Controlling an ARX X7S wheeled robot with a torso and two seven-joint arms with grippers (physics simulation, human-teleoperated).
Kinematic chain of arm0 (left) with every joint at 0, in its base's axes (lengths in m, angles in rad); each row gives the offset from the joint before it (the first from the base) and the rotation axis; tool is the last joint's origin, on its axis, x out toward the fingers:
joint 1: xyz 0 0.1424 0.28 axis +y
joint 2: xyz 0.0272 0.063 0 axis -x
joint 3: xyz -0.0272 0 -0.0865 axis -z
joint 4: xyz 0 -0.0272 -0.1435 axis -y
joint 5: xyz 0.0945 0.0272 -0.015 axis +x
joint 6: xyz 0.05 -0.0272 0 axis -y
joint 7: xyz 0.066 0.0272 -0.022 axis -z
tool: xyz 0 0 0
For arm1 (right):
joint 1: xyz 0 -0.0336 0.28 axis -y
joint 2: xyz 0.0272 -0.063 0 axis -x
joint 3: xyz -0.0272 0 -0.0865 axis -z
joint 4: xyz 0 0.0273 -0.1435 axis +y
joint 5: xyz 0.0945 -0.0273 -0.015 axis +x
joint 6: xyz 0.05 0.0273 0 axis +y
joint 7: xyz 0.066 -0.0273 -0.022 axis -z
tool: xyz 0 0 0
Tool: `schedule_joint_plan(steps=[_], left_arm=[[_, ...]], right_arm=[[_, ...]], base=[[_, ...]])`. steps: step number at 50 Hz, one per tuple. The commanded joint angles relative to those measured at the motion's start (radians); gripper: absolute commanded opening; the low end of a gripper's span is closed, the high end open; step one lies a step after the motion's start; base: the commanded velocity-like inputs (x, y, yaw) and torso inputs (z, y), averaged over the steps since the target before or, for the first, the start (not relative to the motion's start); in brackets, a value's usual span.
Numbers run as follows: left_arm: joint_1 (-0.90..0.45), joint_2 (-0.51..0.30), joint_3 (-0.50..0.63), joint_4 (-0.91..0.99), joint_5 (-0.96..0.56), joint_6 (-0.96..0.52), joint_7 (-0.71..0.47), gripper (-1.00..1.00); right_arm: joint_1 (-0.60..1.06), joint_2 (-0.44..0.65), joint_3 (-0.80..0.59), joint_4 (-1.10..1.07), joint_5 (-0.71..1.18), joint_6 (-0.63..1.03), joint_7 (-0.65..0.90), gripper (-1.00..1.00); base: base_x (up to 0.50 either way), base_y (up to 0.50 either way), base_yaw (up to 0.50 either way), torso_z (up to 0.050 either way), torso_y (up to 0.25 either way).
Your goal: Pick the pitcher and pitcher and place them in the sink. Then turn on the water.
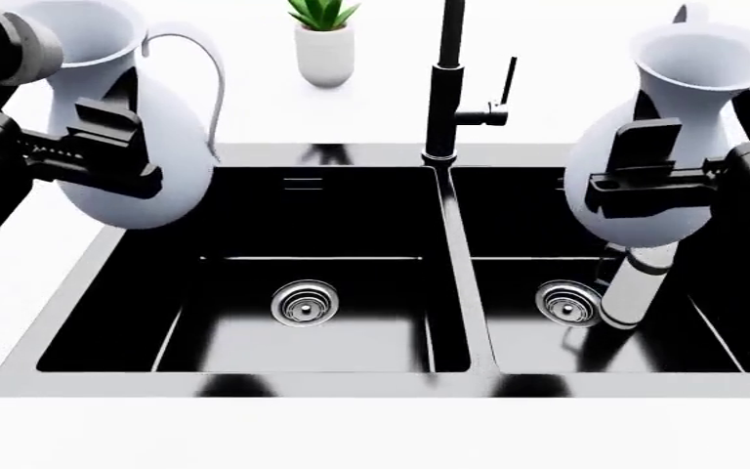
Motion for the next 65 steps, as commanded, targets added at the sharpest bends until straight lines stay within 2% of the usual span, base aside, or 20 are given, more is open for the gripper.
schedule_joint_plan(steps=[1,10,38,51,65], left_arm=[[-0.081,0.002,0.026,-0.049,0.009,-0.019,-0.005,-1.0],[-0.091,0.005,0.037,-0.058,0.018,-0.019,0.001,-1.0],[-0.07,-0.009,0.036,-0.053,0.025,0.002,0.009,-1.0],[-0.049,-0.017,0.033,-0.048,0.028,0.015,0.014,-1.0],[-0.031,-0.022,0.032,-0.041,0.032,0.026,0.018,-1.0]], right_arm=[[0.071,0.013,0.001,0.047,0.011,0.028,-0.01,-1.0],[0.073,0.016,-0.001,0.066,0.009,0.025,-0.014,-1.0],[0.058,0.022,-0.005,0.058,0.008,0.01,-0.009,-1.0],[0.032,0.036,0.006,0.027,0.014,-0.005,-0.004,-1.0],[-0.115,0.047,0.031,0.024,-0.072,-0.058,-0.063,-1.0]], base=[[0.0,0.0,0.0,0.0,0.0],[0.06,0.0,0.0,0.0,0.001],[0.42,0.0,0.0,0.0,0.002],[0.01,0.0,0.0,0.0,0.001],[0.0,0.0,0.0,0.001,0.001]])
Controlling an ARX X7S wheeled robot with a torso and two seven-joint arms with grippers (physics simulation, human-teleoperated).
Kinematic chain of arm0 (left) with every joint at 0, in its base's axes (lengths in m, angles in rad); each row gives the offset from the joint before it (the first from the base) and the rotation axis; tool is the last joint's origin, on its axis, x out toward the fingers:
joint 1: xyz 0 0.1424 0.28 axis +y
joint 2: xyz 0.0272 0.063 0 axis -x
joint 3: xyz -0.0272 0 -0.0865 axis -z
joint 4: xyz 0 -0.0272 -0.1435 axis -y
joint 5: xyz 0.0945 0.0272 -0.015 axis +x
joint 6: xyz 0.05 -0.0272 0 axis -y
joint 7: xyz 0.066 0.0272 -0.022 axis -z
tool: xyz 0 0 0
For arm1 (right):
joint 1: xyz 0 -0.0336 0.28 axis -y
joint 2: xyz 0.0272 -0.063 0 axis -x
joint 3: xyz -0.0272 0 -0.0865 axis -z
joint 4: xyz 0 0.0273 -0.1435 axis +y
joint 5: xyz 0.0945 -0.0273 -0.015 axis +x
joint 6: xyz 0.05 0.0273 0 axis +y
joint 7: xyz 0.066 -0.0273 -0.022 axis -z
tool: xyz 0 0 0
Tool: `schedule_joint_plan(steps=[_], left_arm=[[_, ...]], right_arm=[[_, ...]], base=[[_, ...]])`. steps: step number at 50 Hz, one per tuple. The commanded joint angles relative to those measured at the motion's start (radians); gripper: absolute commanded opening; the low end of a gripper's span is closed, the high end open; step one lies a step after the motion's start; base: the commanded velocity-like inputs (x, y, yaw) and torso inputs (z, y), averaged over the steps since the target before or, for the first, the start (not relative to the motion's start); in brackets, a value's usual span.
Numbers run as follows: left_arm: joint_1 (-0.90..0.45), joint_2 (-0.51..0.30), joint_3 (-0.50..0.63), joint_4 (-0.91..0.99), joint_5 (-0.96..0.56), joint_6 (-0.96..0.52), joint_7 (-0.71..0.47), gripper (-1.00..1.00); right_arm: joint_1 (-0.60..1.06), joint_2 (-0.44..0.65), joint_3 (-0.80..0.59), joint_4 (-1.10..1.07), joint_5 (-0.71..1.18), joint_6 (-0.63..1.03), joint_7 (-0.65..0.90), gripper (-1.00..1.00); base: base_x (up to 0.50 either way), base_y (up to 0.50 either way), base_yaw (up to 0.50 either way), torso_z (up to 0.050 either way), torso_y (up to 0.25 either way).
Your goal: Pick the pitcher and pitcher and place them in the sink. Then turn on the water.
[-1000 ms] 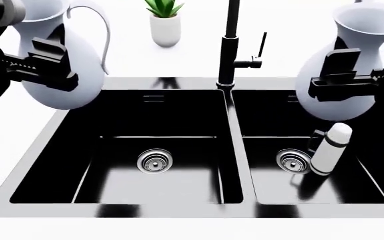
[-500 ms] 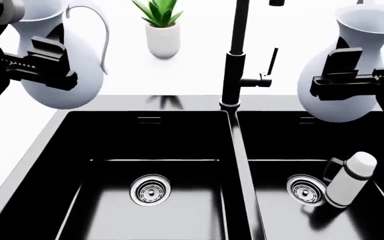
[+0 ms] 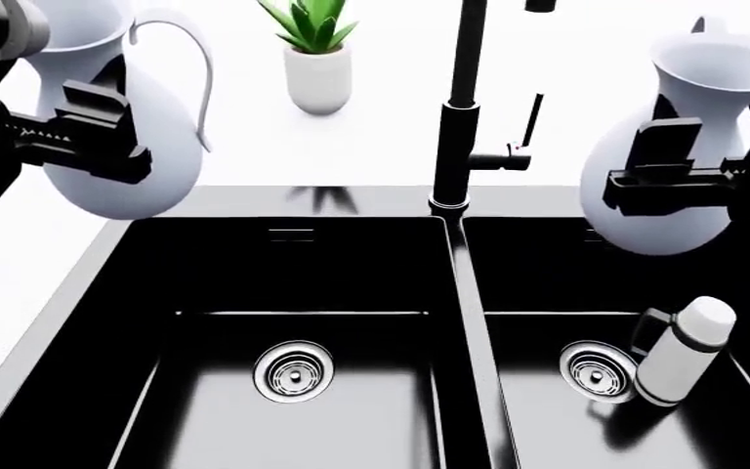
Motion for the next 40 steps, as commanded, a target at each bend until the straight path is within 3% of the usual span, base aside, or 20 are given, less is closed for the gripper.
schedule_joint_plan(steps=[1,40], left_arm=[[0.006,-0.006,-0.007,0.001,0.006,0.013,-0.006,-1.0],[0.03,-0.015,0.0,0.002,0.021,0.035,0.006,-1.0]], right_arm=[[-0.096,0.007,0.025,-0.006,-0.068,-0.032,-0.043,-1.0],[-0.393,-0.095,-0.015,0.054,-0.318,-0.174,-0.224,-1.0]], base=[[0.0,0.0,0.0,0.0,0.0],[0.0,0.0,0.0,0.0,0.001]])
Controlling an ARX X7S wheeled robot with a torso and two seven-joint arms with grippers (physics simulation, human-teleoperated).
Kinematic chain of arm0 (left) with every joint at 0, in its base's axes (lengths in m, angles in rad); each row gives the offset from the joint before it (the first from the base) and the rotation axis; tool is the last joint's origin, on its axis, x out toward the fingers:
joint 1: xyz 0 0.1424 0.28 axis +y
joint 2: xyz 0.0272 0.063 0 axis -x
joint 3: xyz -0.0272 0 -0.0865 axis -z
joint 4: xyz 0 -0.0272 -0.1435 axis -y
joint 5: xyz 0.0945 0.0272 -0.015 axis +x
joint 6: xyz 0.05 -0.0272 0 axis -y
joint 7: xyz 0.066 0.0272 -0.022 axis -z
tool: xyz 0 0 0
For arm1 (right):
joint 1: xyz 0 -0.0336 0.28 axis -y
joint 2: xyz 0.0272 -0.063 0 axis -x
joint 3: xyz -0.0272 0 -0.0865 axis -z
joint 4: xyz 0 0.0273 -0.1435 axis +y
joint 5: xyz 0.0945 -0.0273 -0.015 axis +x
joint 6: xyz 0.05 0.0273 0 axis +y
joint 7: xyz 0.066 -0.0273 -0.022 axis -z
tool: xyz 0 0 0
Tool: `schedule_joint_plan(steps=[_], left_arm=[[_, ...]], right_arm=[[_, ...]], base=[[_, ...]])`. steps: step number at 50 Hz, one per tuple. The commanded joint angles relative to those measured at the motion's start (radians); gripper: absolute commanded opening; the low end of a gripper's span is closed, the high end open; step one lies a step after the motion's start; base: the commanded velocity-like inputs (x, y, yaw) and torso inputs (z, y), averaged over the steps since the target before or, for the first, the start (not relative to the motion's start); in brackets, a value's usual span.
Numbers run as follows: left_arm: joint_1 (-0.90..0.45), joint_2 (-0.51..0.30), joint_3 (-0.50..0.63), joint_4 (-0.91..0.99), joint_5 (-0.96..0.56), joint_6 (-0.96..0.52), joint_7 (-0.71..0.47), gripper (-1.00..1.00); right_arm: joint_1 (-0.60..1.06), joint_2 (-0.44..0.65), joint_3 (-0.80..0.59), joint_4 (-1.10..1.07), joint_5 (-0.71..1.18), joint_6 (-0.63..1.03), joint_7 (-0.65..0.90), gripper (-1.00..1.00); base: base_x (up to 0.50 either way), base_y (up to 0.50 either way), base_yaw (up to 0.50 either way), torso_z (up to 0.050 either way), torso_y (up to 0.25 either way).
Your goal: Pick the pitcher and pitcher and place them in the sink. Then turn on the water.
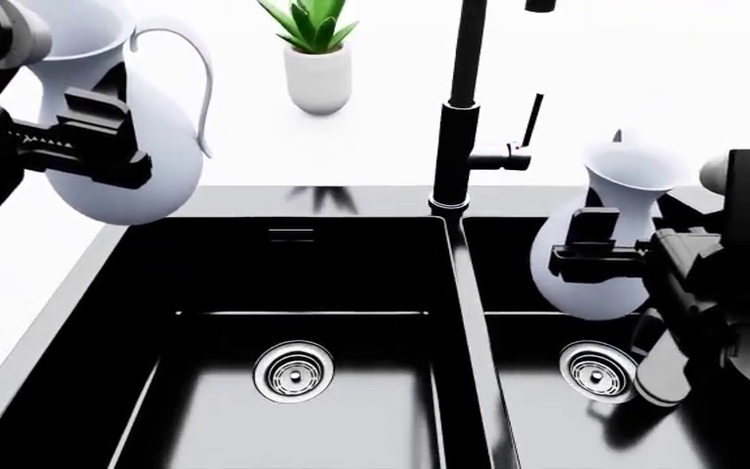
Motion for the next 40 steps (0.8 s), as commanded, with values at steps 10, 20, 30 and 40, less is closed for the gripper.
schedule_joint_plan(steps=[10,20,30,40], left_arm=[[0.011,-0.005,-0.004,0.002,0.012,0.018,-0.003,-1.0],[0.018,-0.008,-0.002,0.004,0.017,0.025,0.001,-1.0],[0.016,-0.01,0.002,0.003,0.016,0.029,-0.001,-1.0],[0.02,-0.012,0.004,0.002,0.017,0.035,0.001,-1.0]], right_arm=[[-0.088,-0.035,-0.02,0.044,-0.108,-0.041,-0.071,-1.0],[-0.134,-0.051,-0.04,0.084,-0.152,-0.062,-0.102,-1.0],[-0.198,-0.072,-0.059,0.127,-0.199,-0.099,-0.142,-1.0],[-0.244,-0.091,-0.071,0.166,-0.226,-0.129,-0.169,-1.0]], base=[[0.0,0.0,0.0,0.001,0.0],[0.0,0.0,0.0,0.0,0.001],[0.0,0.0,0.0,0.0,0.001],[0.0,0.0,0.0,0.001,0.001]])
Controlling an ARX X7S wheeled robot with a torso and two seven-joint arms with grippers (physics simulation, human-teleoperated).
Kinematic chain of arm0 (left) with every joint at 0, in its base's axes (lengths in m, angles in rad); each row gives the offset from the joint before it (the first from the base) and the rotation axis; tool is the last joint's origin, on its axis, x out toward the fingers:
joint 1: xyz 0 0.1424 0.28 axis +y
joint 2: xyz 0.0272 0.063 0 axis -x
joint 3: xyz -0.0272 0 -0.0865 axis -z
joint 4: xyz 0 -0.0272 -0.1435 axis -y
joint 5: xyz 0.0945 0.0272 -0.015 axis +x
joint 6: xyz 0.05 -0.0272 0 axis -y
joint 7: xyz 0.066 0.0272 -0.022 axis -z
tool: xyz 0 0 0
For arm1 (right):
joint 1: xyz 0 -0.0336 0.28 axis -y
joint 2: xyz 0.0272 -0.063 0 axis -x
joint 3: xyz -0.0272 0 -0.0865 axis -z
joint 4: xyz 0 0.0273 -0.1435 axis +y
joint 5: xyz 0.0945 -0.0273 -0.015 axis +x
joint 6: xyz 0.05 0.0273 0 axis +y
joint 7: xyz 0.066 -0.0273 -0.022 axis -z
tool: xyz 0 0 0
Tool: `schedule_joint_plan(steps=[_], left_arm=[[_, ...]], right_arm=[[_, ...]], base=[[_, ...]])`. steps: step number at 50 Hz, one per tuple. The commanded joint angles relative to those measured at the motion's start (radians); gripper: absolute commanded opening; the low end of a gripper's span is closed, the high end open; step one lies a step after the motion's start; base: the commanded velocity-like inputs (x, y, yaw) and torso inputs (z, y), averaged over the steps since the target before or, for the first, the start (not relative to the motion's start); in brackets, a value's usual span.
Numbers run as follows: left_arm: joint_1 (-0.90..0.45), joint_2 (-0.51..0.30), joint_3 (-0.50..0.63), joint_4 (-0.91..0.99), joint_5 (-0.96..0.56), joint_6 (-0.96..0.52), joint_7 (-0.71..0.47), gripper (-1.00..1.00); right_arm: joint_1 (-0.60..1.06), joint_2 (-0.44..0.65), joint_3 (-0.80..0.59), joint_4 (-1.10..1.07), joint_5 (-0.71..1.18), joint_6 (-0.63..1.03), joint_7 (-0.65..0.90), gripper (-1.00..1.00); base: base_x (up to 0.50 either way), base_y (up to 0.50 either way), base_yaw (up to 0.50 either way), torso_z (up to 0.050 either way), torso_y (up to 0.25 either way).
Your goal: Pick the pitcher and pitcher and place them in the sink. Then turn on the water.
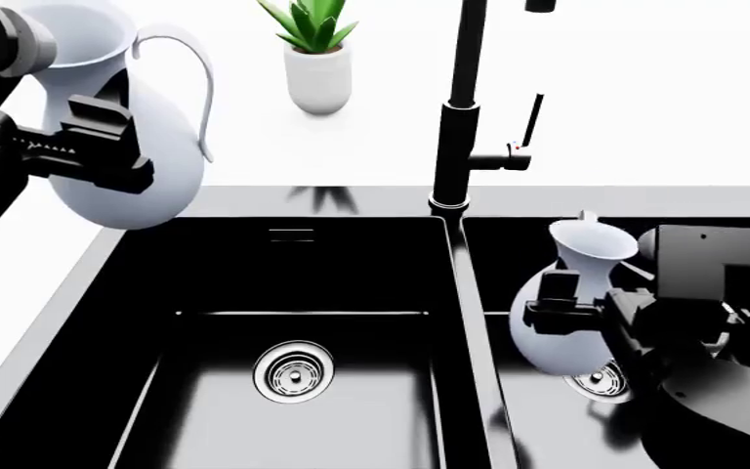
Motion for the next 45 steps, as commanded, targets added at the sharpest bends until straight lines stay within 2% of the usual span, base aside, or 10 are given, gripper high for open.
schedule_joint_plan(steps=[1,45], left_arm=[[-0.002,-0.002,-0.002,-0.002,0.007,0.011,-0.006,-1.0],[0.011,-0.011,0.008,0.0,0.009,0.035,-0.001,-1.0]], right_arm=[[-0.049,-0.022,-0.009,0.042,-0.056,-0.027,-0.04,-1.0],[-0.115,-0.083,-0.085,0.208,-0.128,-0.042,-0.092,-1.0]], base=[[0.0,0.0,0.0,0.0,0.0],[0.0,0.0,0.0,0.0,0.001]])
